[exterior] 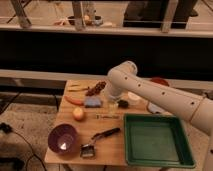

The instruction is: Place sponge in purple bowl

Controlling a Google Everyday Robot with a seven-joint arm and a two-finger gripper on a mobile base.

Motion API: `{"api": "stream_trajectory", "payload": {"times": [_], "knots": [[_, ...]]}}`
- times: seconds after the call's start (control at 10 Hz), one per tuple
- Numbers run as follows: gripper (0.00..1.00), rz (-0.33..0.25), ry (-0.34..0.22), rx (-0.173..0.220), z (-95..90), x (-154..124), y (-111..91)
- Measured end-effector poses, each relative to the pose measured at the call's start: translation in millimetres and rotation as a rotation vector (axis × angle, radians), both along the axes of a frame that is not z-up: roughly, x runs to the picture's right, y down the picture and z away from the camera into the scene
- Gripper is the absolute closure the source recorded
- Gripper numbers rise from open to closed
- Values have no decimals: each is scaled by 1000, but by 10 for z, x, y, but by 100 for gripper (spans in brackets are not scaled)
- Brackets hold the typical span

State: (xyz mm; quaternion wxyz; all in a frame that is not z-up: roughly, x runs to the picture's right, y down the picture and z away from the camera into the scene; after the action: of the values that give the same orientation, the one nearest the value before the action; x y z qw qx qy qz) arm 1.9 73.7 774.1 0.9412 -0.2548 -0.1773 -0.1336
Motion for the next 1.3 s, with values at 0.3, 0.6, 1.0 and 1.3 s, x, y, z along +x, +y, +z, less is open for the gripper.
{"api": "stream_trajectory", "payload": {"times": [0.3, 0.6, 1.0, 1.3], "knots": [[20, 9, -19, 10, 220, -183, -54], [20, 20, -18, 16, 422, -249, -111], [20, 18, -9, 20, 580, -286, -144], [20, 7, 0, 14, 719, -378, -119]]}}
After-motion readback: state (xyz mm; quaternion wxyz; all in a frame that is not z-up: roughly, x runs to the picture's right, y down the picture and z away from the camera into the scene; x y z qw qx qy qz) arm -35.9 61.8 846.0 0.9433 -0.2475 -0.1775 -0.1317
